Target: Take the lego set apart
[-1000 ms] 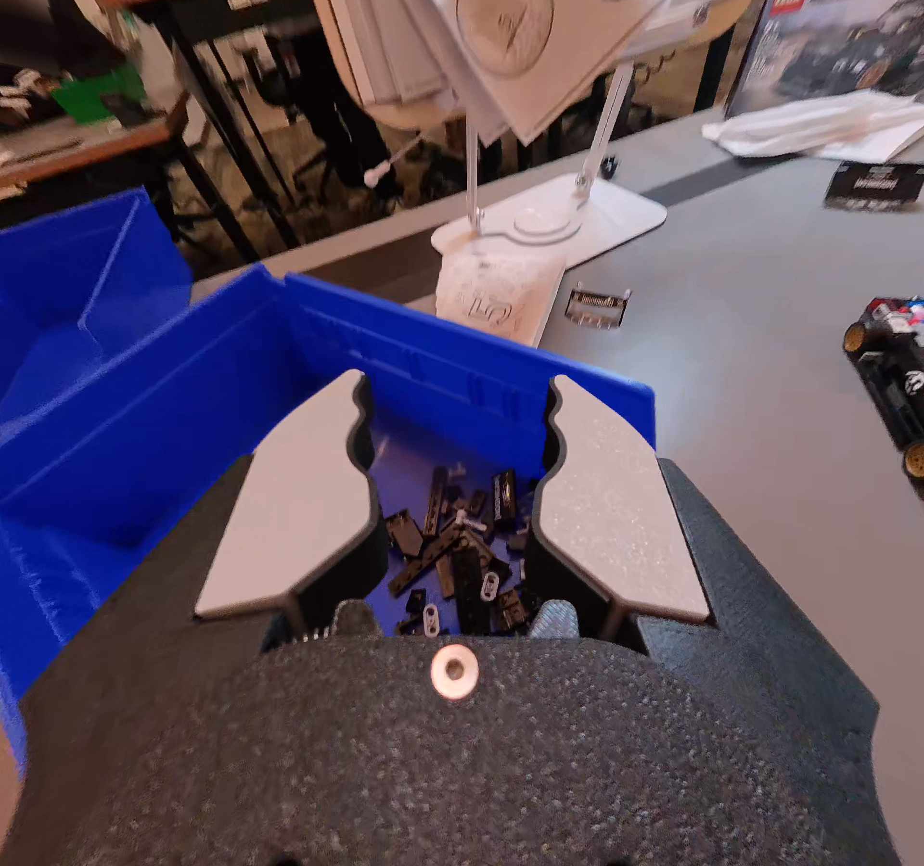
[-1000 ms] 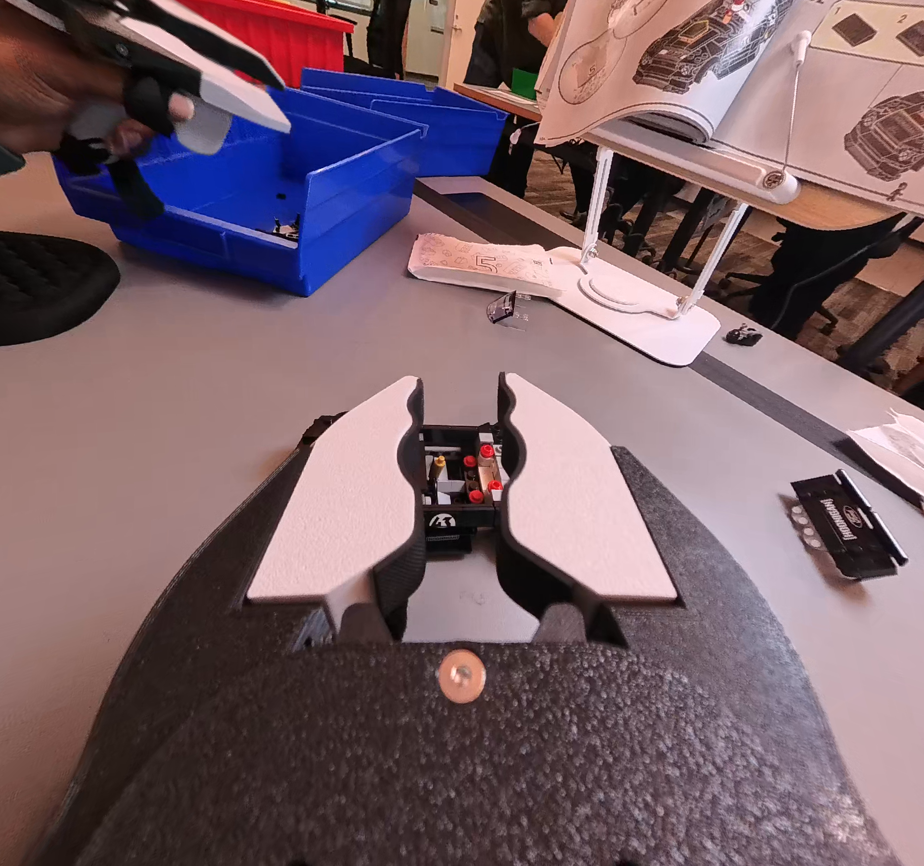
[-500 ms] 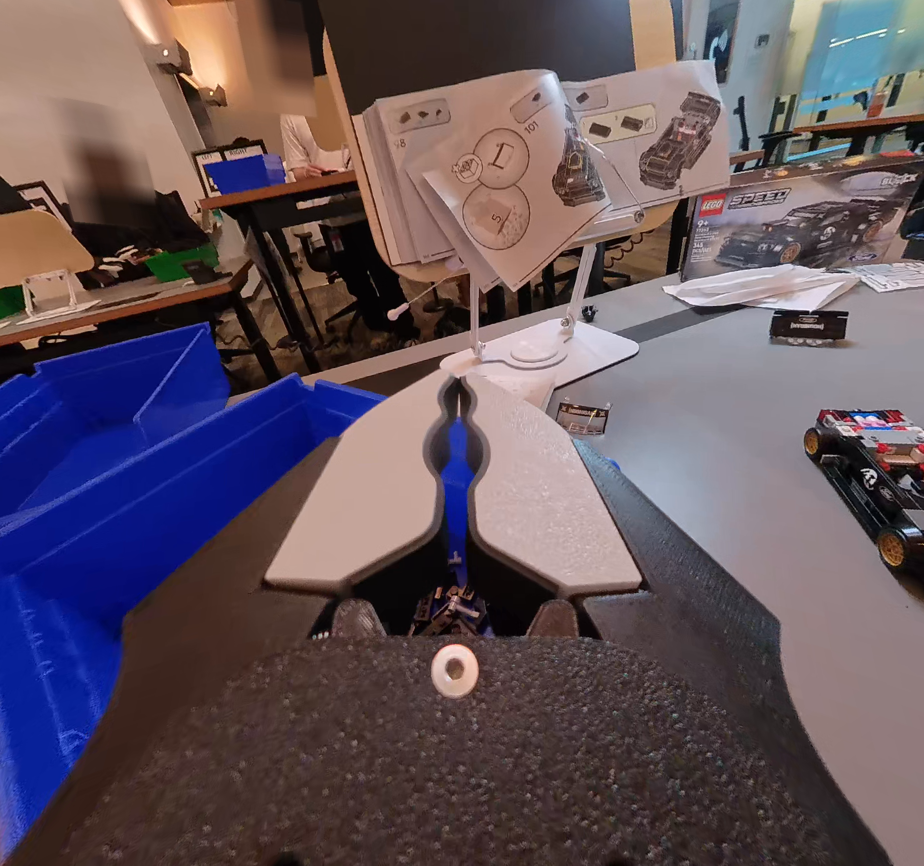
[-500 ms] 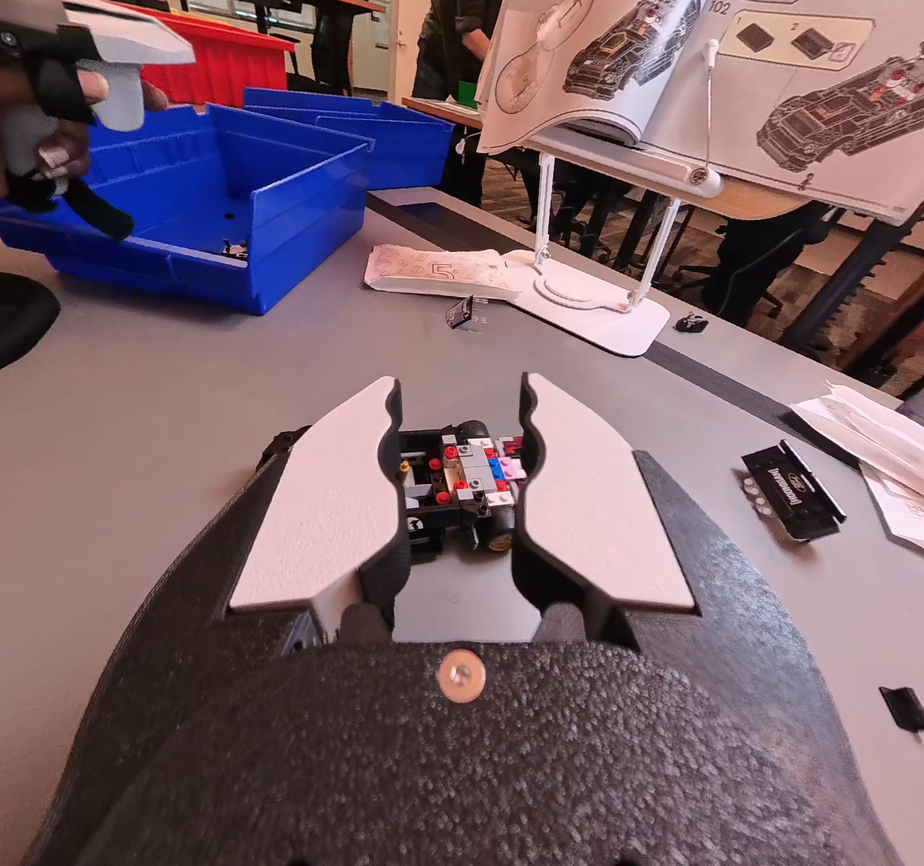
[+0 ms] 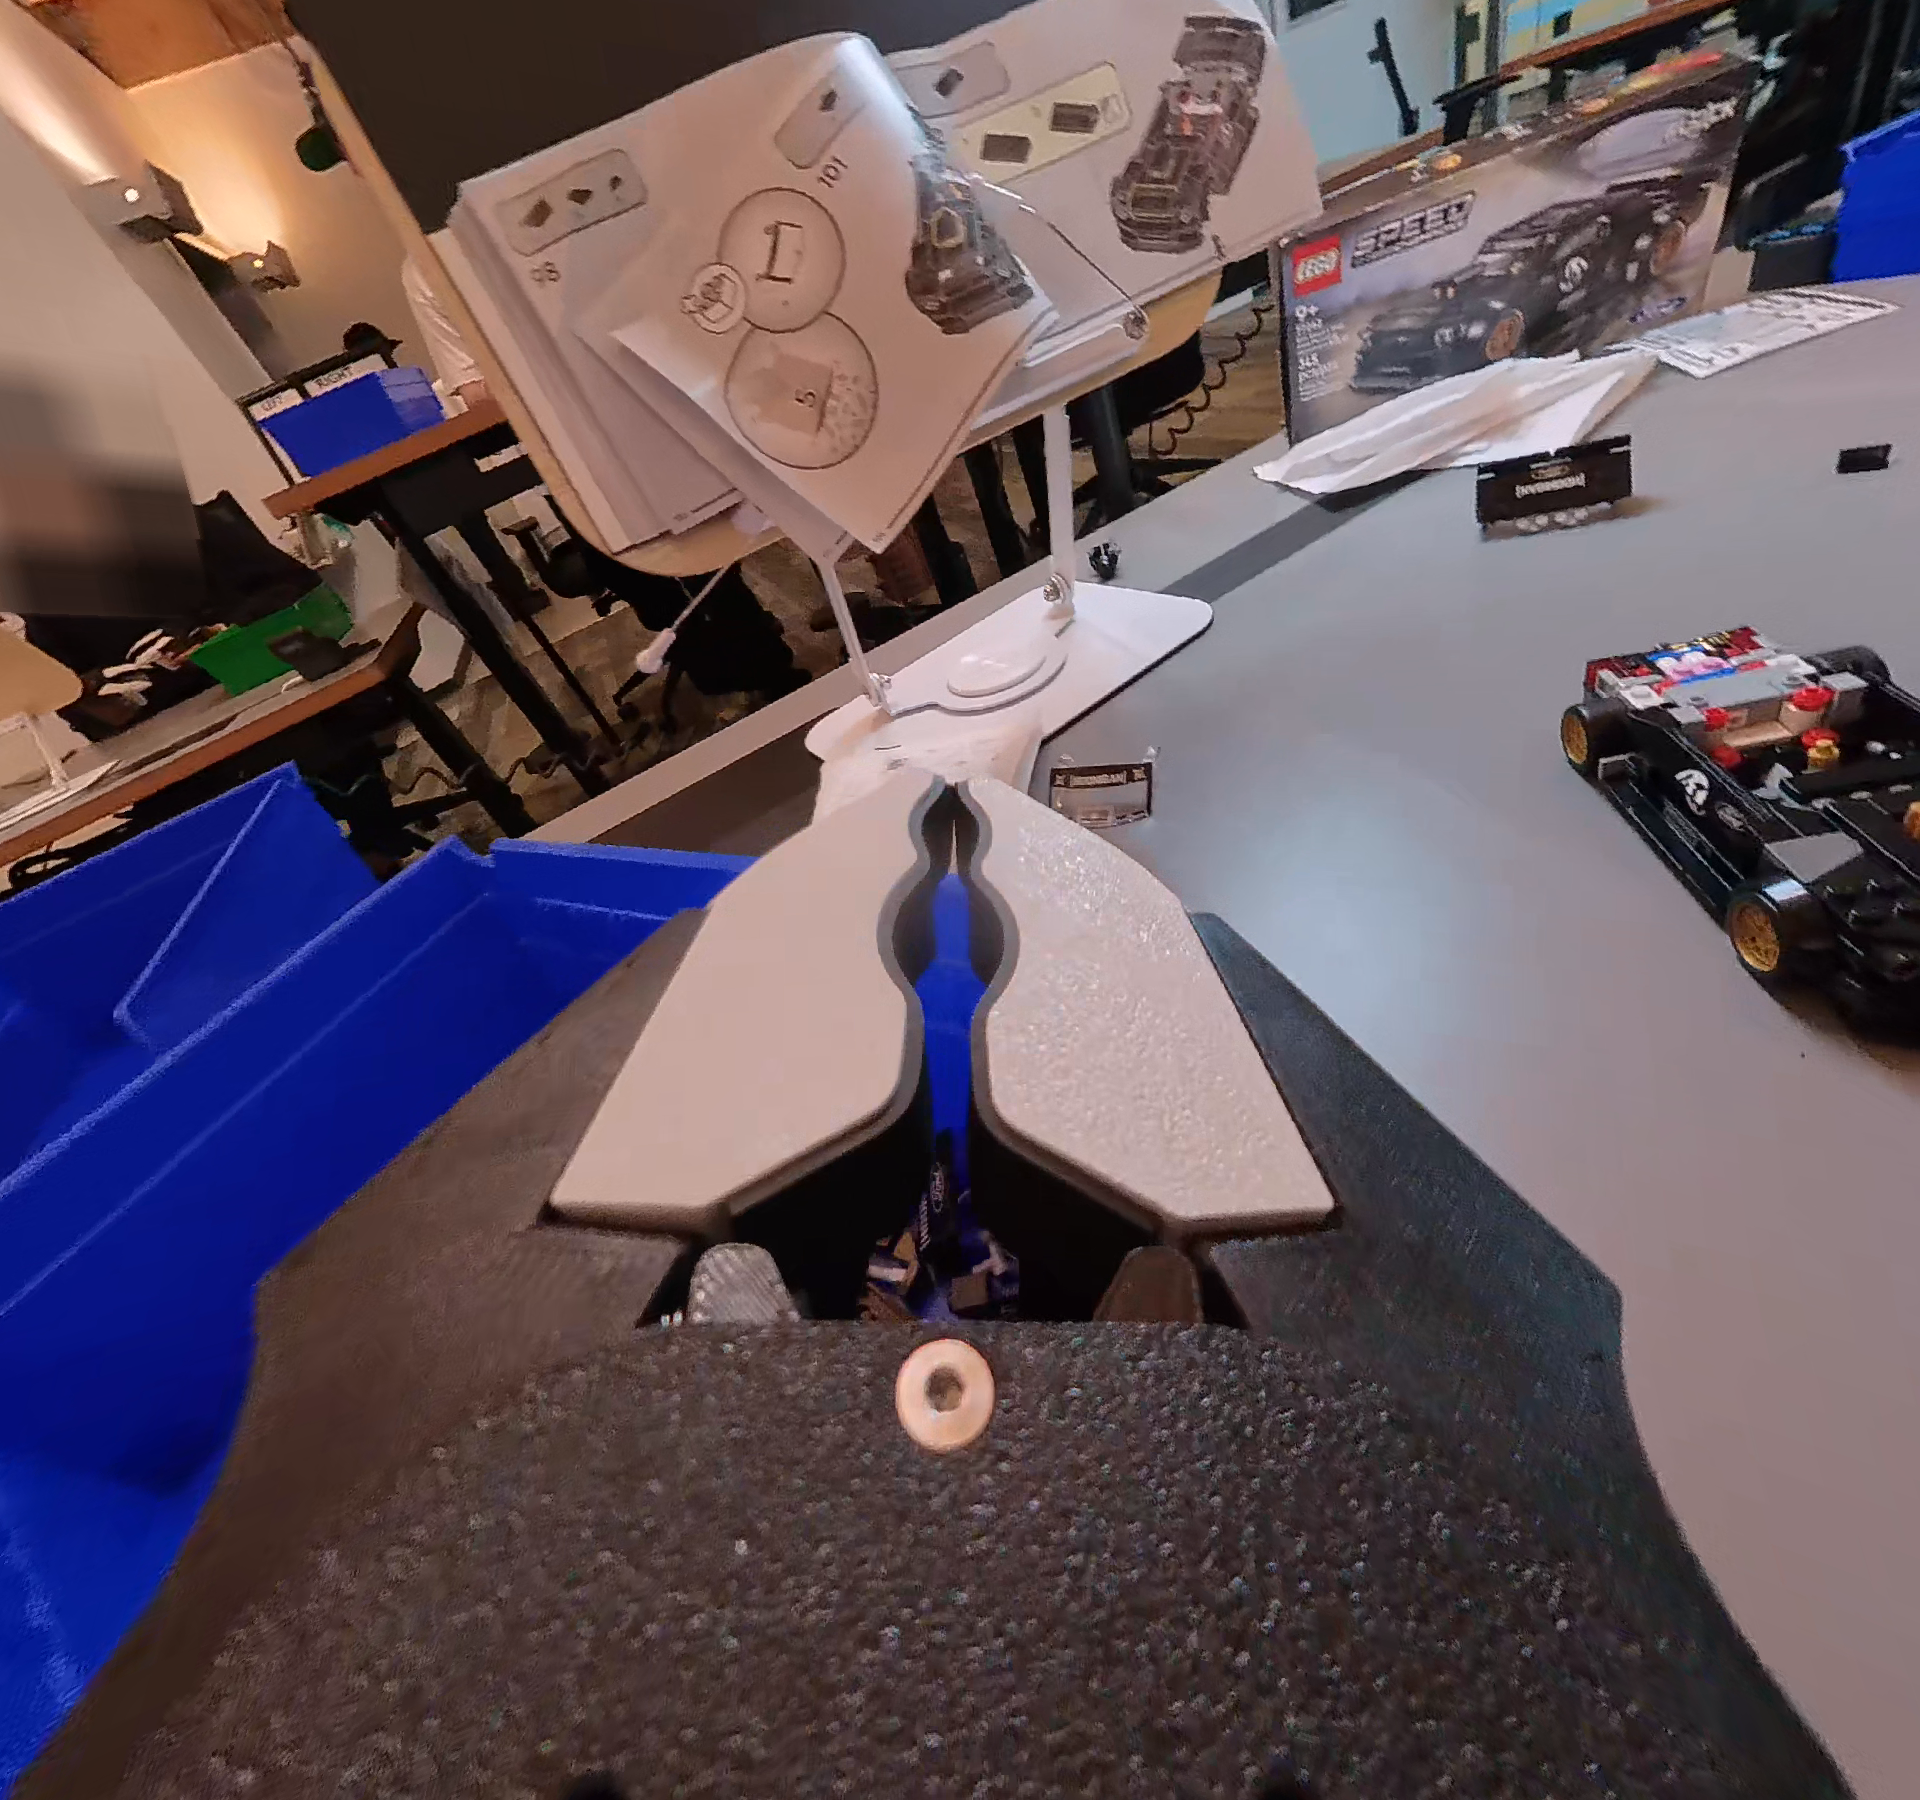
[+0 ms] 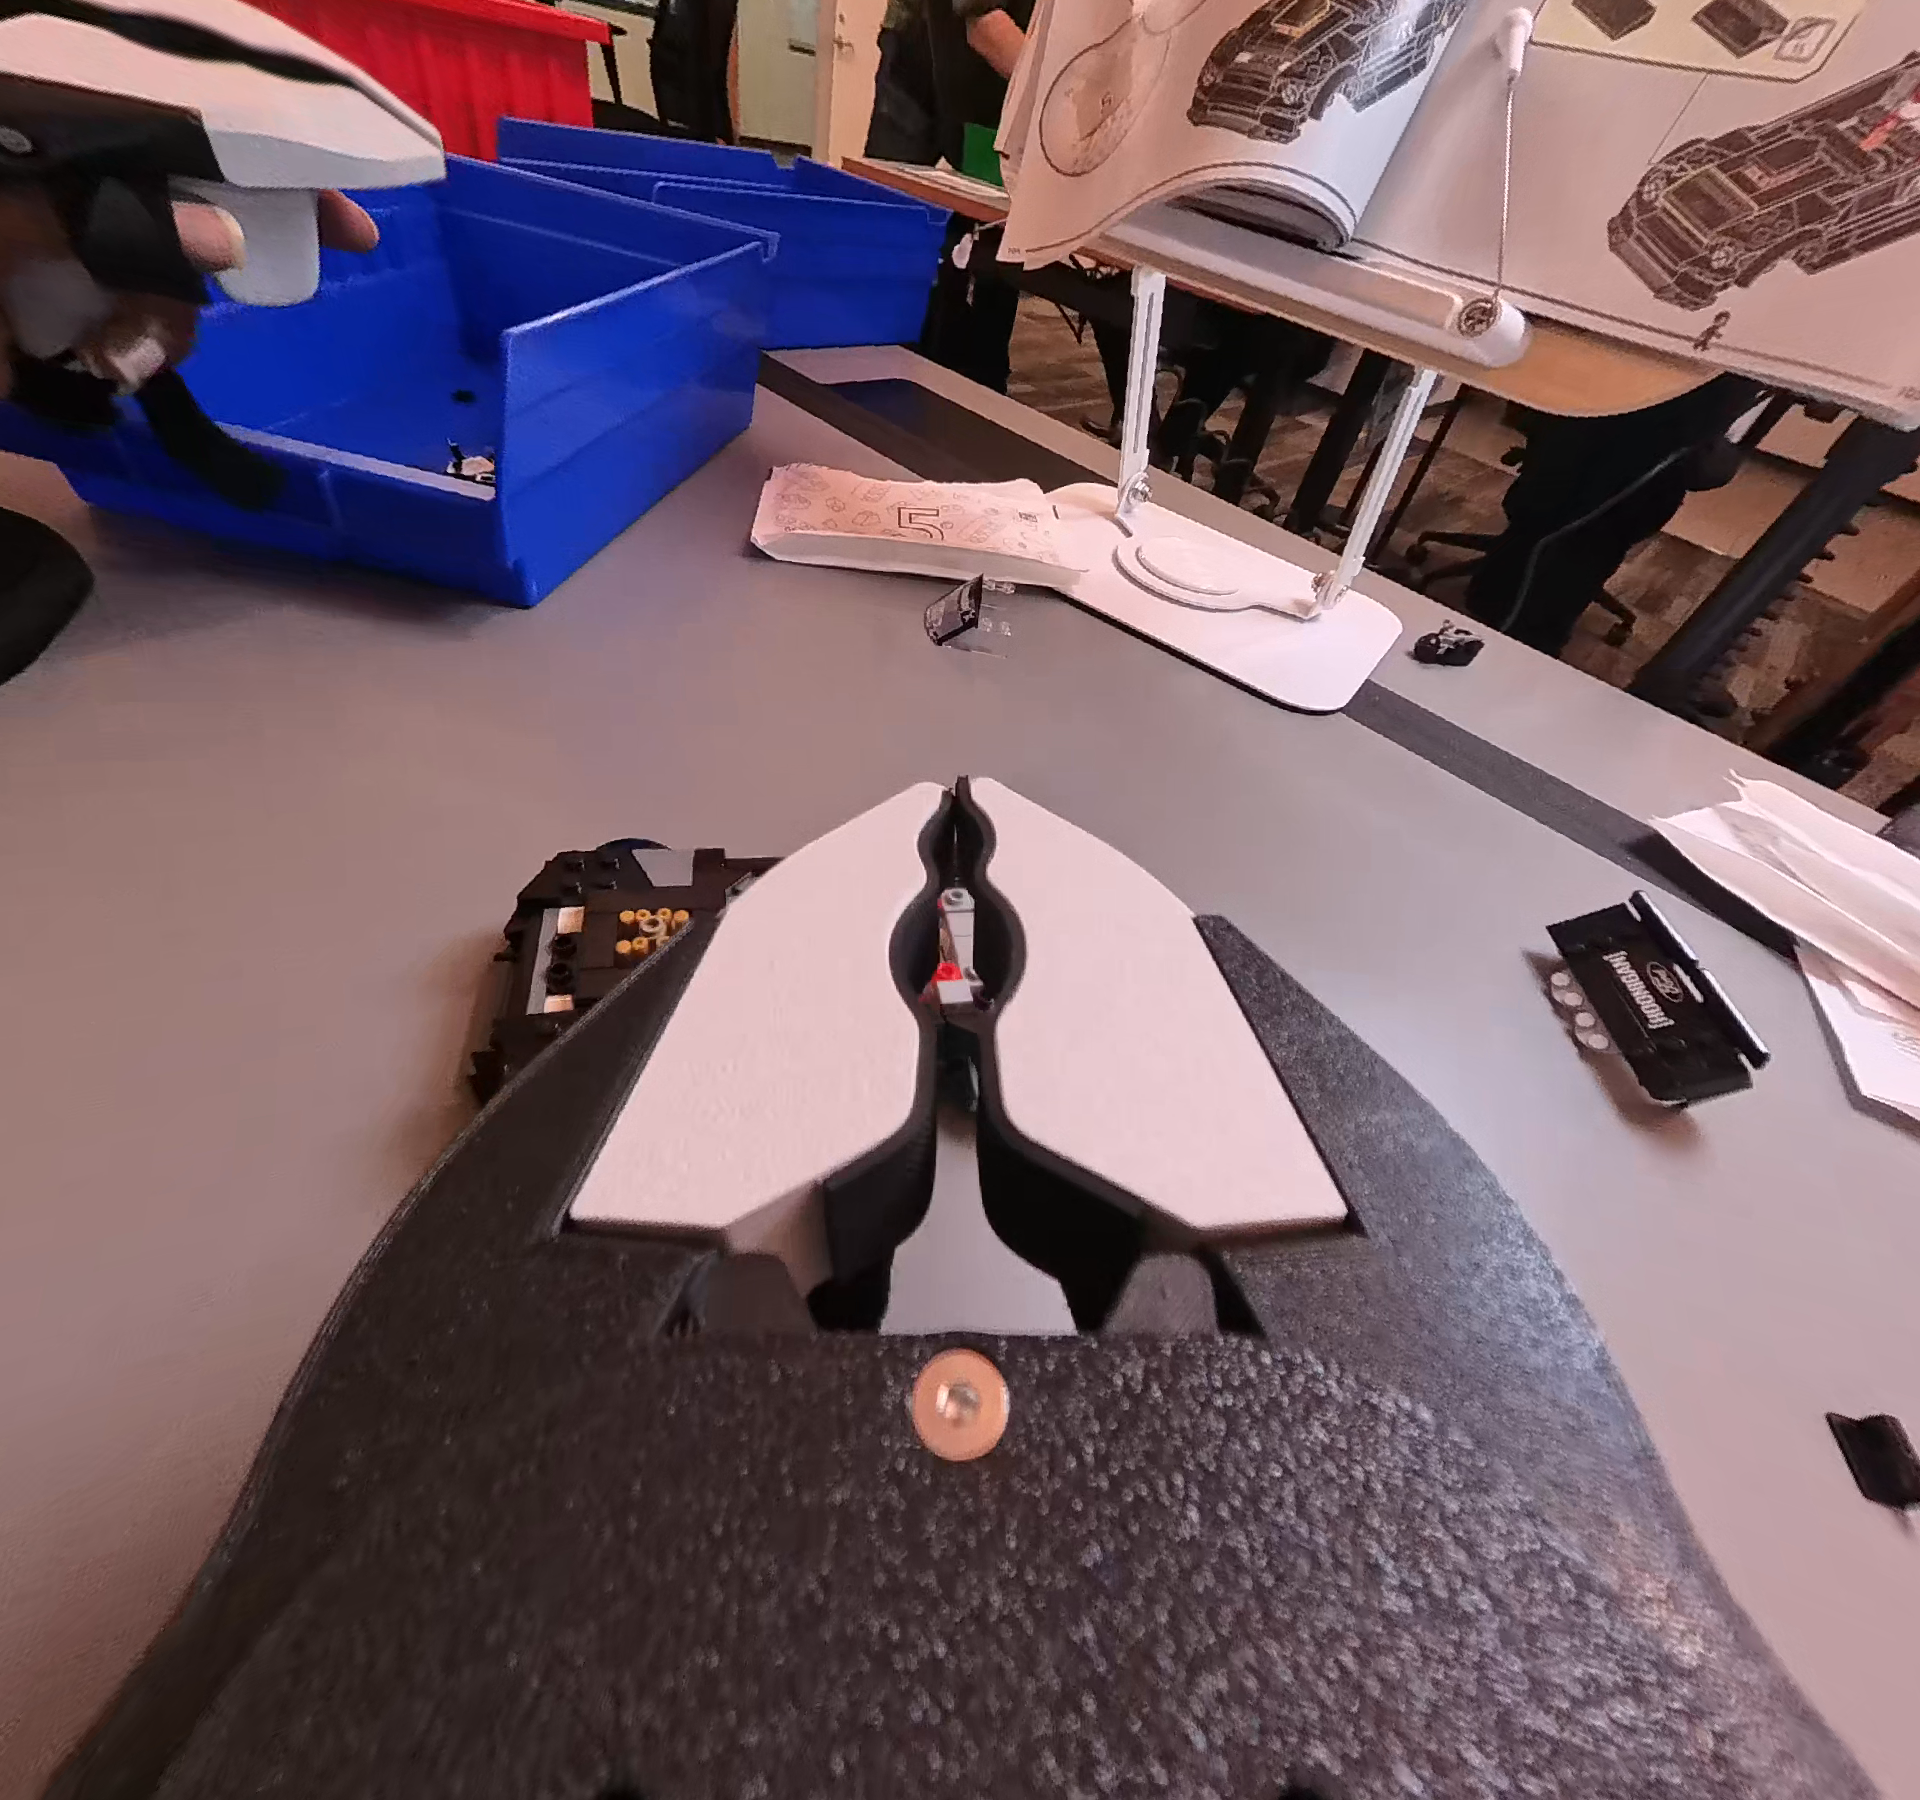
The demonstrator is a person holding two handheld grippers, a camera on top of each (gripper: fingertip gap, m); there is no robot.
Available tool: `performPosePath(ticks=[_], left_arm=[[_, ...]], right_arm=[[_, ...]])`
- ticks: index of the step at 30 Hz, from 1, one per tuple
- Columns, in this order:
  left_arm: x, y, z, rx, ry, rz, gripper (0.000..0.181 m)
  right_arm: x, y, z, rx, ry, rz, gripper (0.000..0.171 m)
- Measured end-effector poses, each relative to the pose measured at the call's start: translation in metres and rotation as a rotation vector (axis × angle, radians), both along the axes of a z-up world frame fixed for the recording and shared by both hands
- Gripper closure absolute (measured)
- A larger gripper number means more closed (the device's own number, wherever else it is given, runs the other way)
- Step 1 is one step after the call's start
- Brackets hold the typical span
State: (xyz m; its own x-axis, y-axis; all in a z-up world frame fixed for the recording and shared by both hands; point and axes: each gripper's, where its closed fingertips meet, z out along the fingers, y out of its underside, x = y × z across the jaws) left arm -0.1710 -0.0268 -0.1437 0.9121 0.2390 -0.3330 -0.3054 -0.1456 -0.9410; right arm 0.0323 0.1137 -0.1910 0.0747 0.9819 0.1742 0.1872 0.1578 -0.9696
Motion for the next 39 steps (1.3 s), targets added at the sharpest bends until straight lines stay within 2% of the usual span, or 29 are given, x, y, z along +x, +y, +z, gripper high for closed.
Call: performPosePath(ticks=[9,14,19,24,27,30,33,36,39], left_arm=[[0.012,0.006,-0.009,-0.017,-0.053,-0.066,0.181],[0.011,0.004,-0.006,-0.016,-0.027,-0.052,0.180],[0.011,0.004,-0.008,-0.025,-0.044,-0.057,0.177],[0.013,0.013,-0.027,-0.104,-0.087,-0.055,0.167],[0.028,0.022,-0.025,-0.092,-0.077,-0.079,0.165],[0.065,0.042,-0.020,-0.072,-0.127,-0.179,0.163],[0.095,0.076,-0.038,-0.143,-0.248,-0.244,0.147],[0.093,0.116,-0.061,-0.216,-0.384,-0.179,0.129],[0.059,0.152,-0.085,-0.282,-0.472,-0.005,0.115]], right_arm=[[-0.003,0.012,-0.006,-0.060,-0.001,-0.023,0.170],[-0.011,0.013,-0.004,-0.123,0.007,-0.006,0.161],[-0.015,0.008,-0.001,-0.100,0.009,0.001,0.156],[-0.010,0.002,0.006,-0.064,0.026,0.007,0.154],[-0.004,0.000,0.011,-0.058,0.042,0.011,0.154],[0.003,-0.002,0.017,-0.056,0.058,0.017,0.153],[0.007,-0.004,0.026,-0.053,0.085,0.024,0.153],[0.011,-0.008,0.033,-0.045,0.105,0.031,0.153],[0.015,-0.011,0.034,-0.030,0.107,0.032,0.153]])
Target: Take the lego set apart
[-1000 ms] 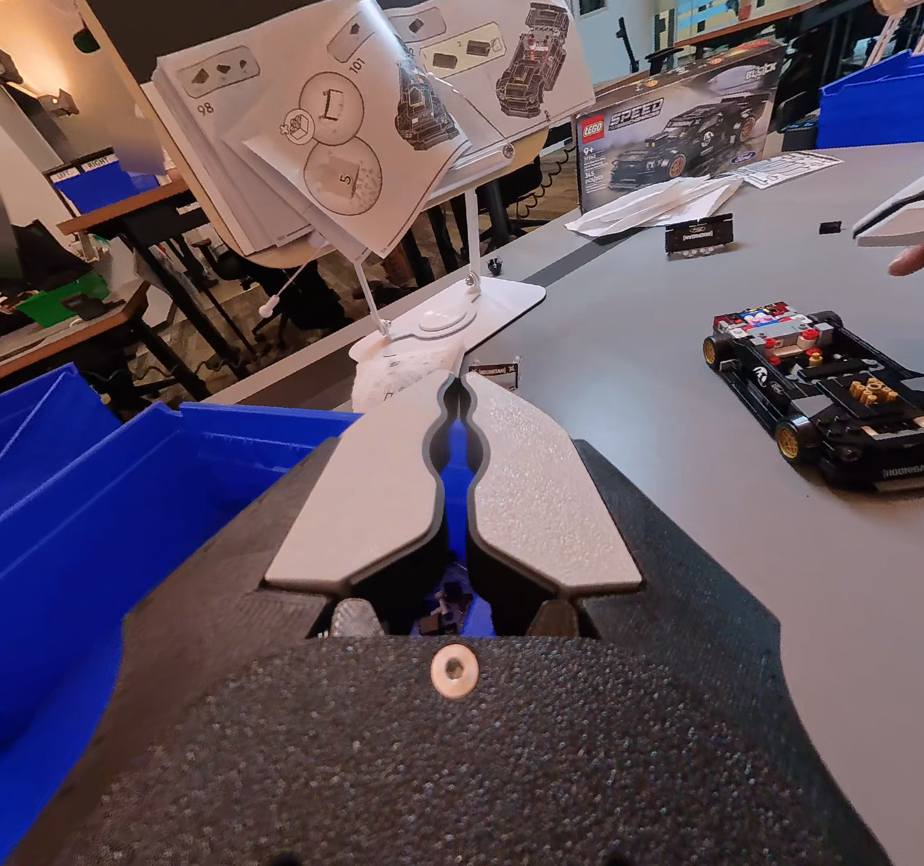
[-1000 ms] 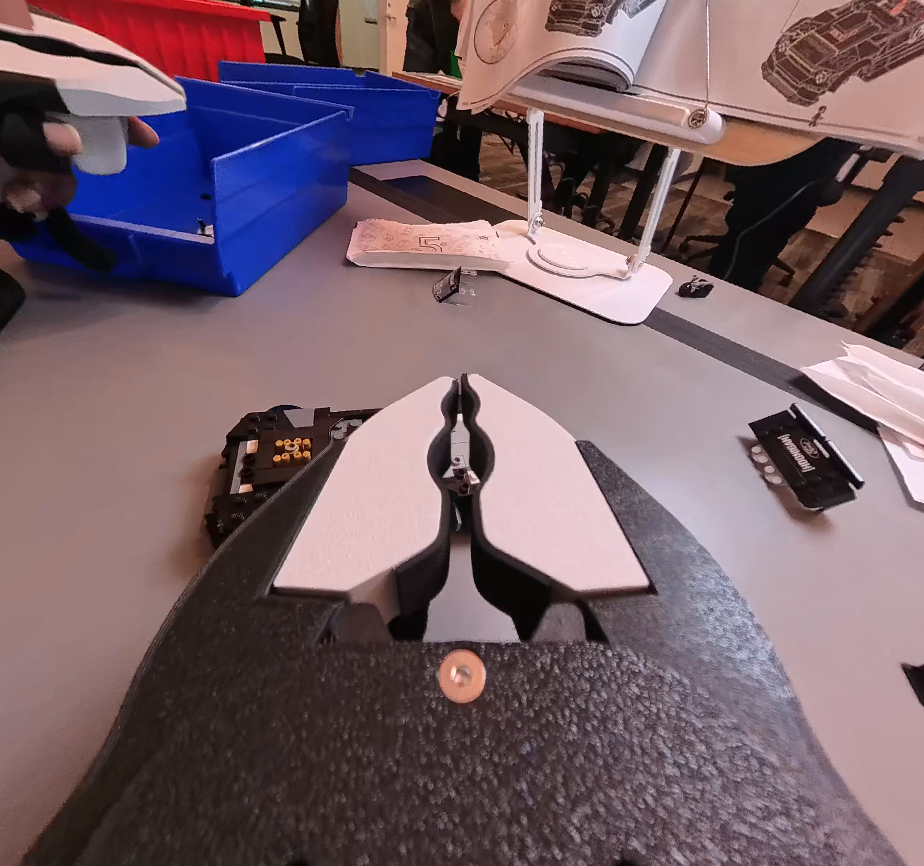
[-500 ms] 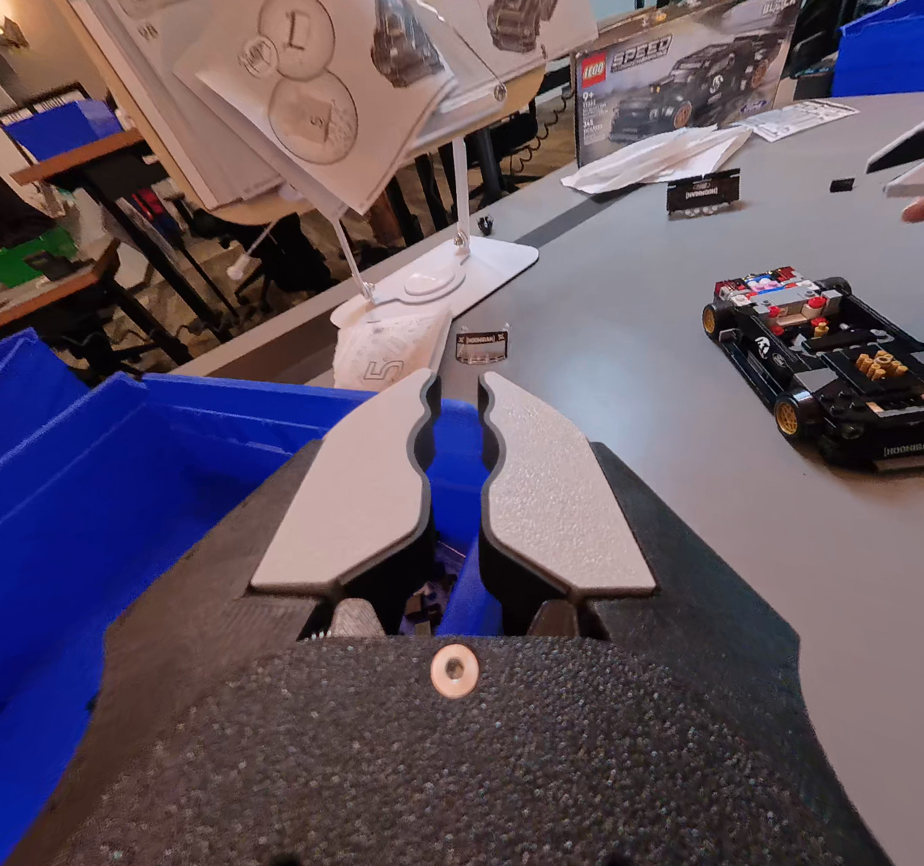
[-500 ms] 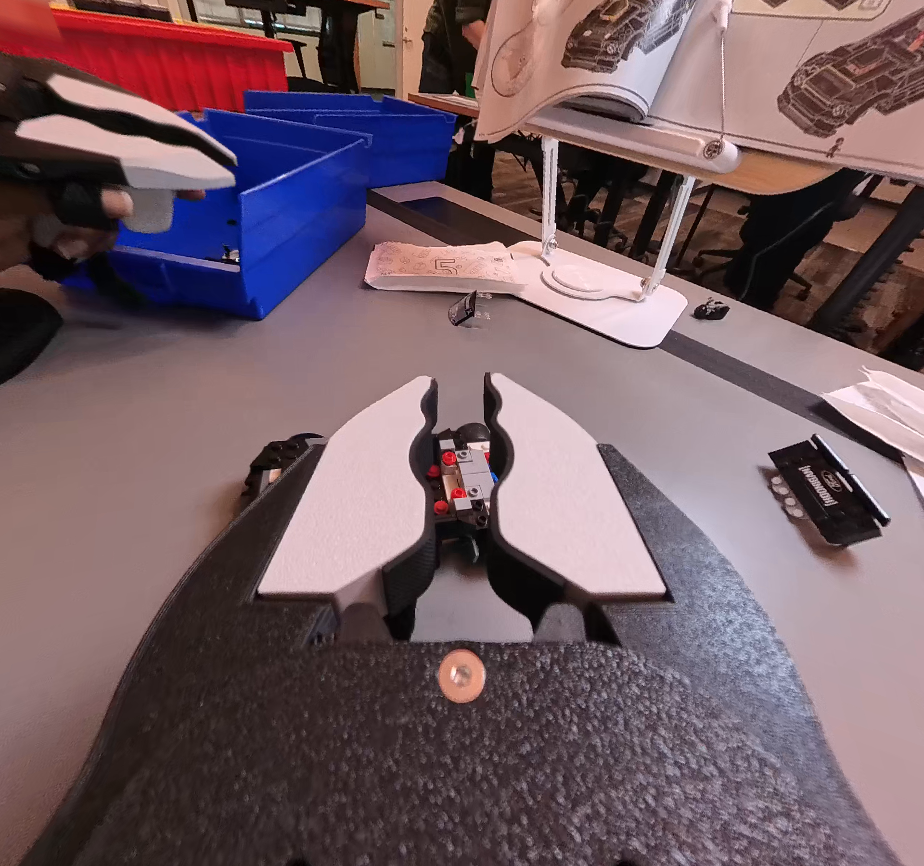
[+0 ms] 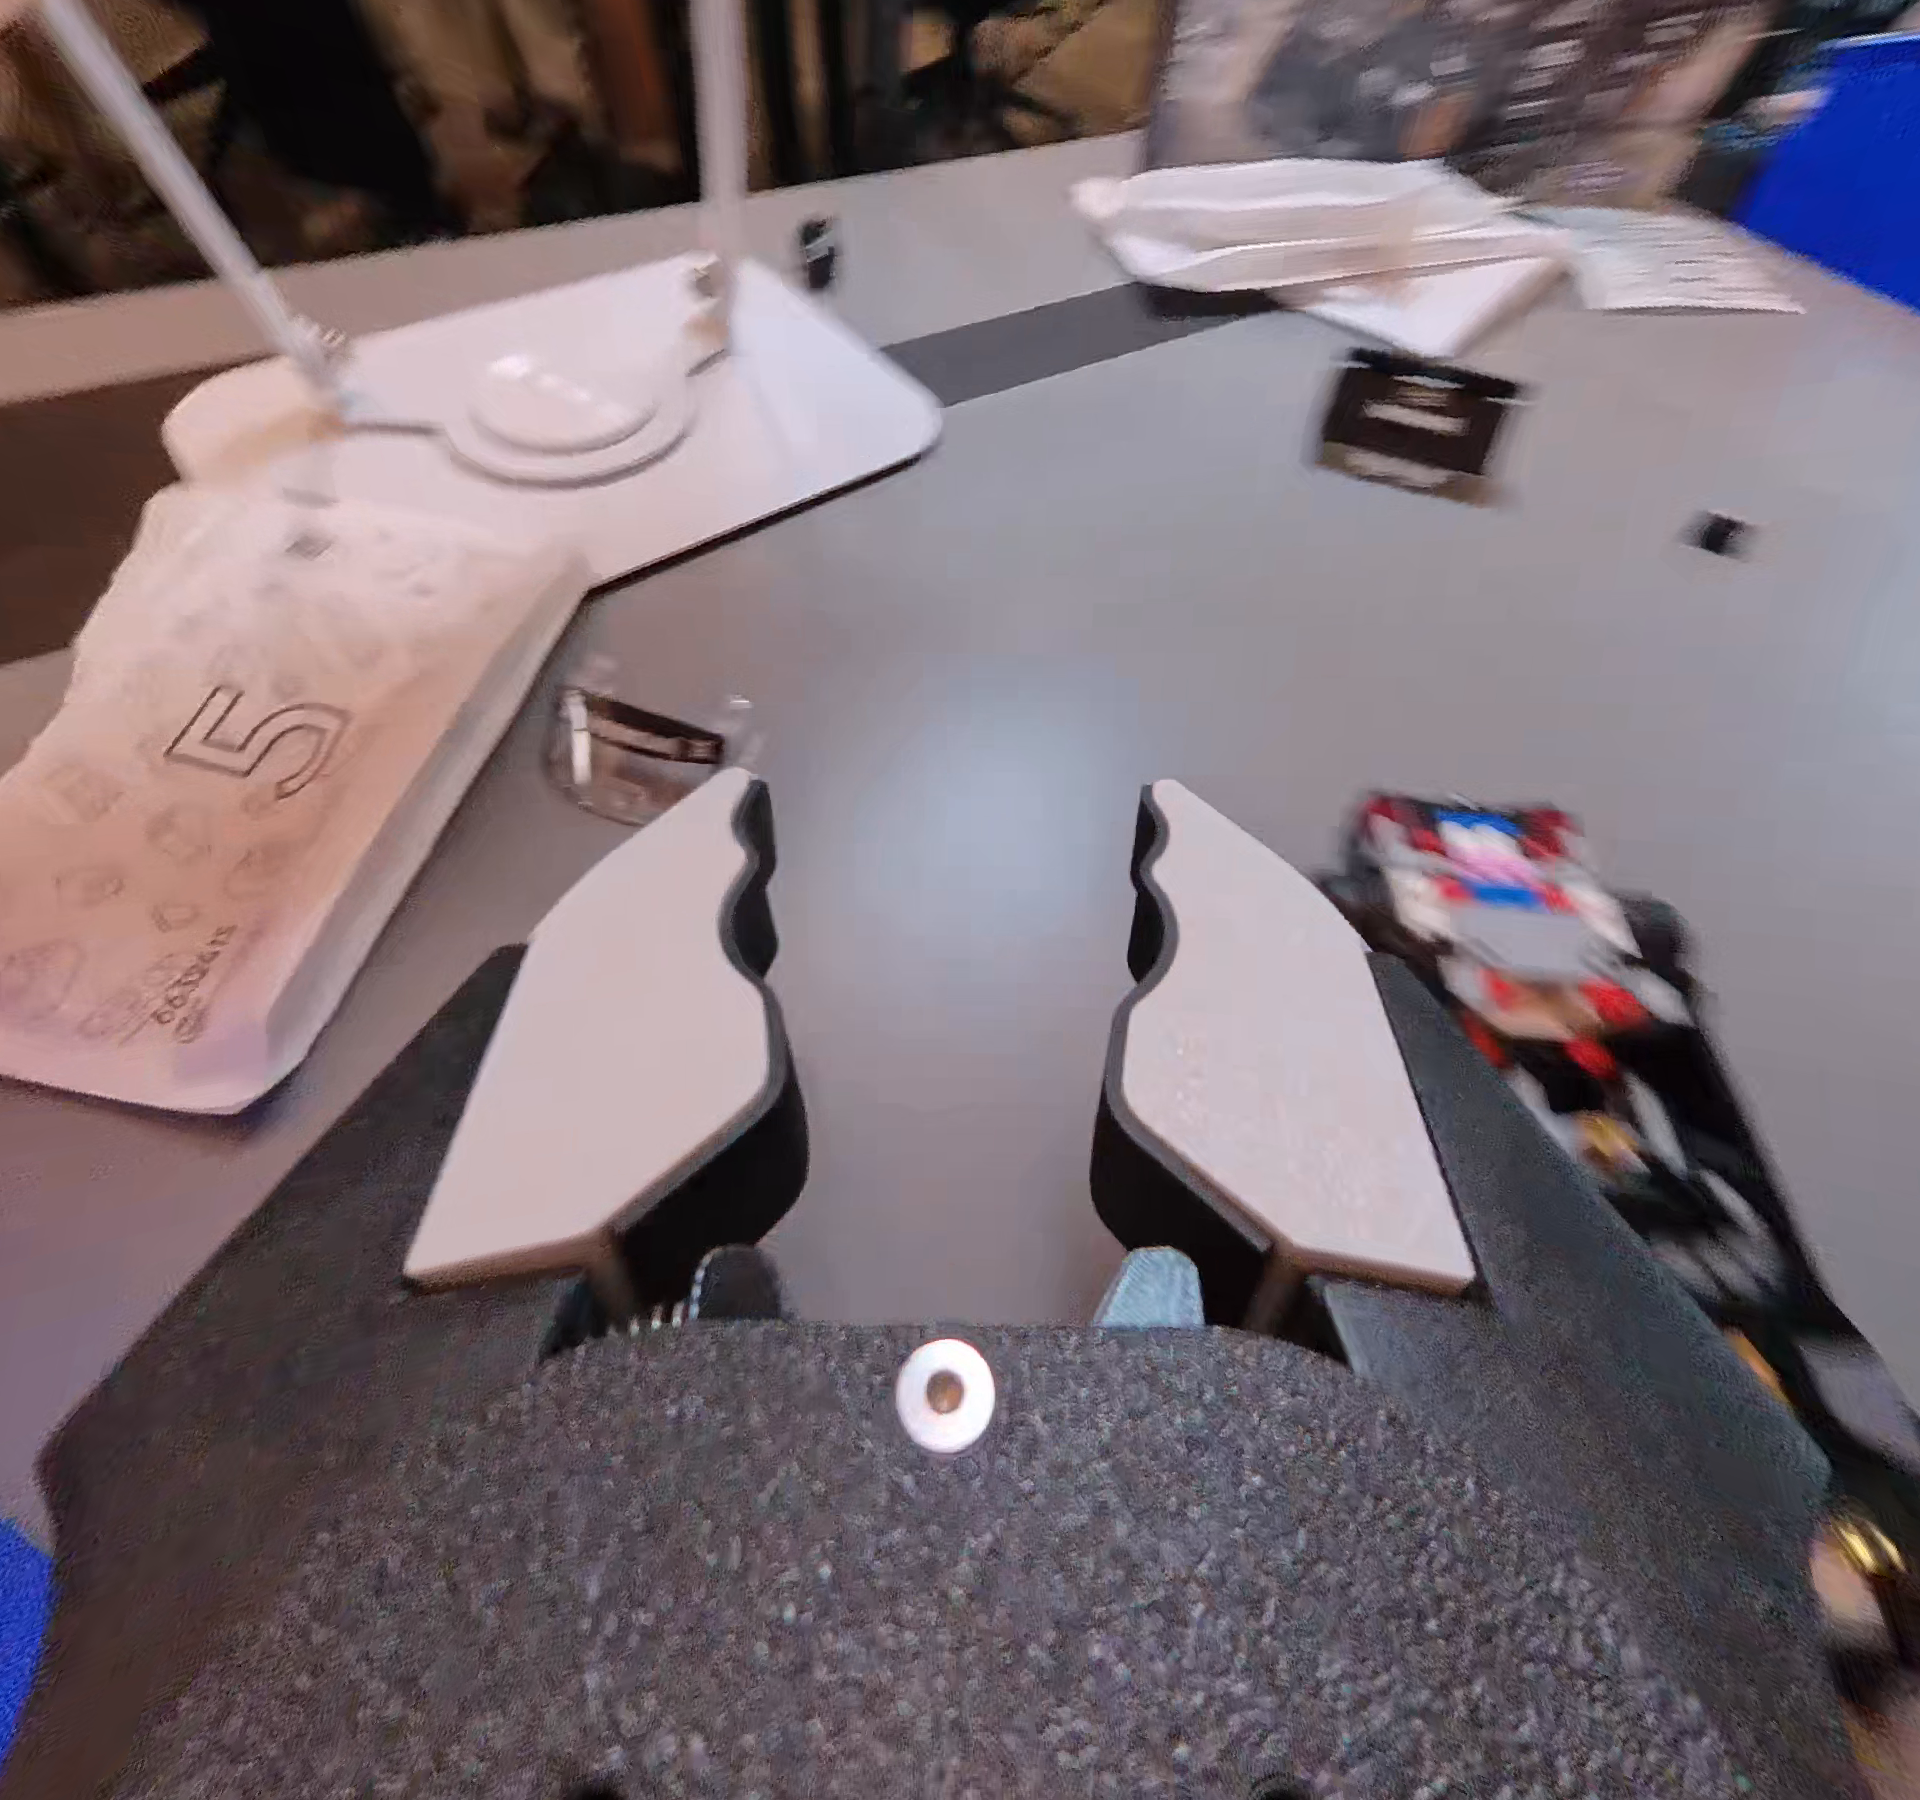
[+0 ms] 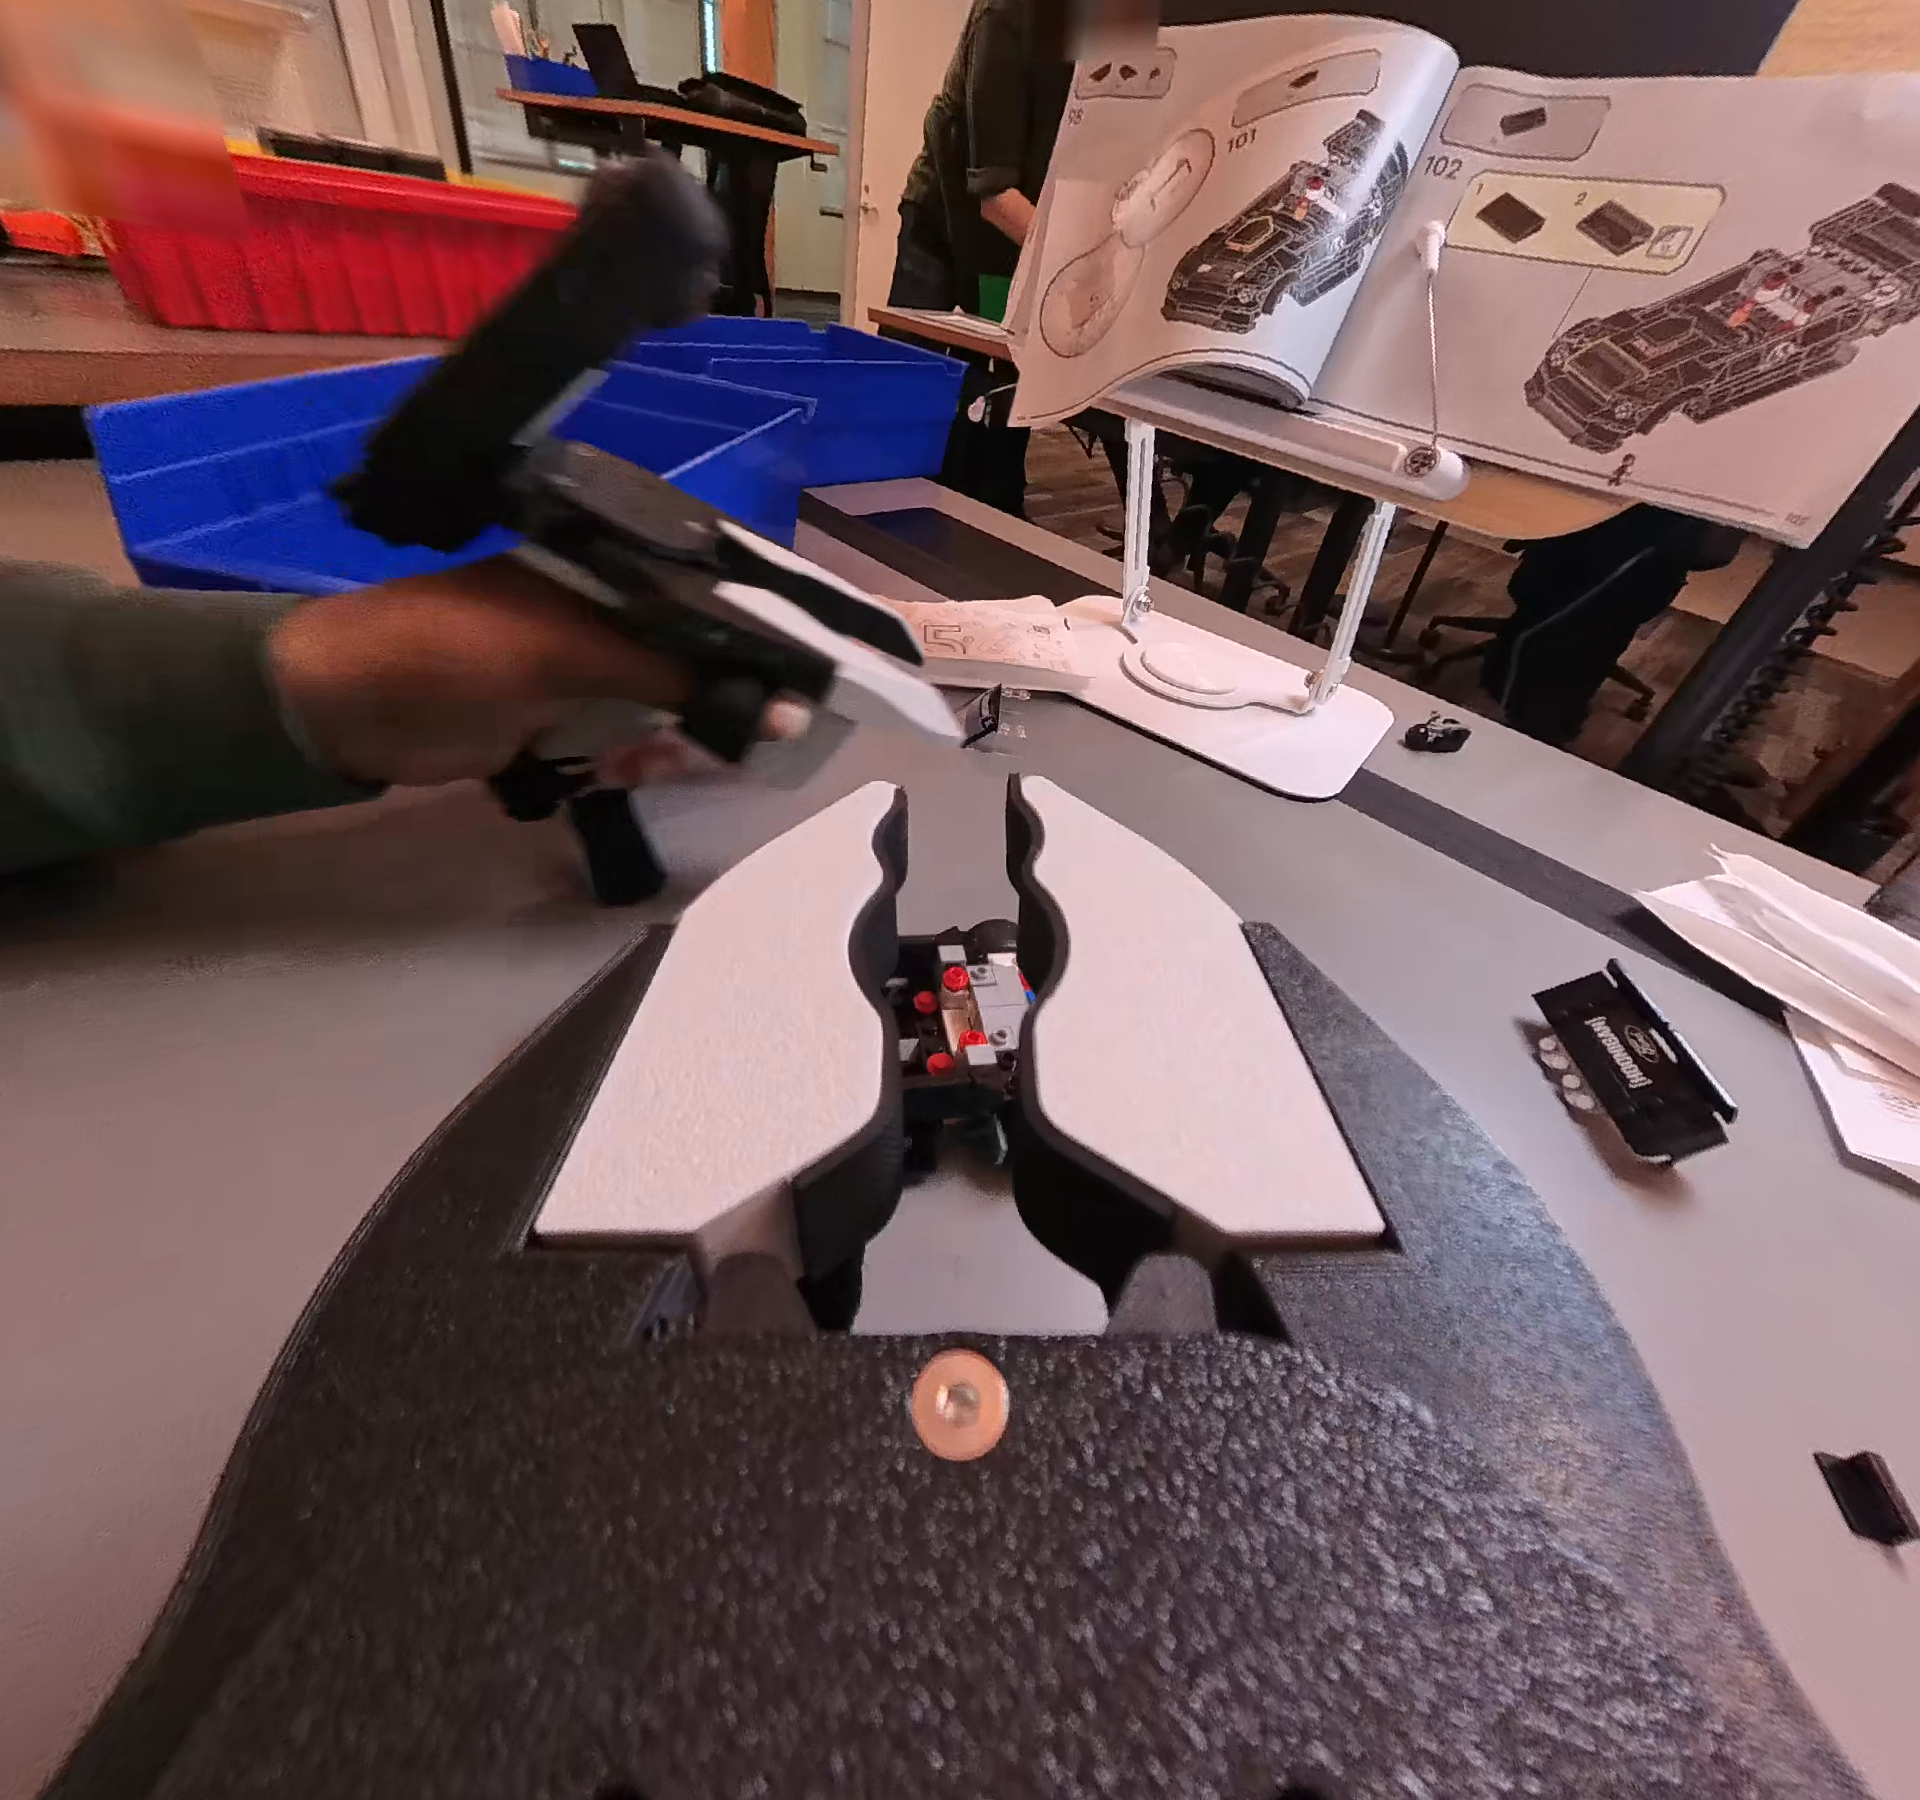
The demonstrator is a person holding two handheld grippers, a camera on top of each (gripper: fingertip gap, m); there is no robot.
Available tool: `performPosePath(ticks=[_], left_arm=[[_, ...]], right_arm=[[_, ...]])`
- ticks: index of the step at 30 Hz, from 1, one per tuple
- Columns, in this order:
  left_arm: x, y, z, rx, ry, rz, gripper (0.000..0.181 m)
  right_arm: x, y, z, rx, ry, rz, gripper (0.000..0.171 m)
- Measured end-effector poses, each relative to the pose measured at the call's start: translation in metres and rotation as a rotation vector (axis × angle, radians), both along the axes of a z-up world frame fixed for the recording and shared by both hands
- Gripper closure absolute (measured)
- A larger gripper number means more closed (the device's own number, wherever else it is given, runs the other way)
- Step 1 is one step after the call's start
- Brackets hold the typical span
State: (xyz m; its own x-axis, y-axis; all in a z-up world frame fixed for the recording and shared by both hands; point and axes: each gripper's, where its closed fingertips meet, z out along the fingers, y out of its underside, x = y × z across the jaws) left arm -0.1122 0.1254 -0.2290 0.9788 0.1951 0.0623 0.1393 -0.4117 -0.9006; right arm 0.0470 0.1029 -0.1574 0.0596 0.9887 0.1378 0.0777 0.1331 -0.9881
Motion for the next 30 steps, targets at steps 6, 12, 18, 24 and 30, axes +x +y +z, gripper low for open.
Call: performPosePath(ticks=[6,12,18,24,30], left_arm=[[-0.065,0.029,-0.038,-0.115,-0.112,0.234,0.106],[-0.067,0.034,-0.053,-0.247,-0.083,0.125,0.094],[-0.078,0.042,-0.061,-0.328,-0.026,0.071,0.093],[-0.066,0.040,-0.059,-0.347,-0.015,-0.028,0.125],[-0.041,0.038,-0.042,-0.265,0.029,-0.080,0.125]], right_arm=[[0.001,-0.002,-0.001,0.002,-0.001,0.012,0.154],[0.003,-0.003,0.005,-0.009,0.012,0.028,0.154],[0.002,0.004,-0.002,0.008,-0.016,0.004,0.154],[-0.001,0.010,-0.013,-0.024,-0.051,-0.005,0.154],[-0.002,0.011,-0.017,-0.021,-0.065,-0.009,0.155]])
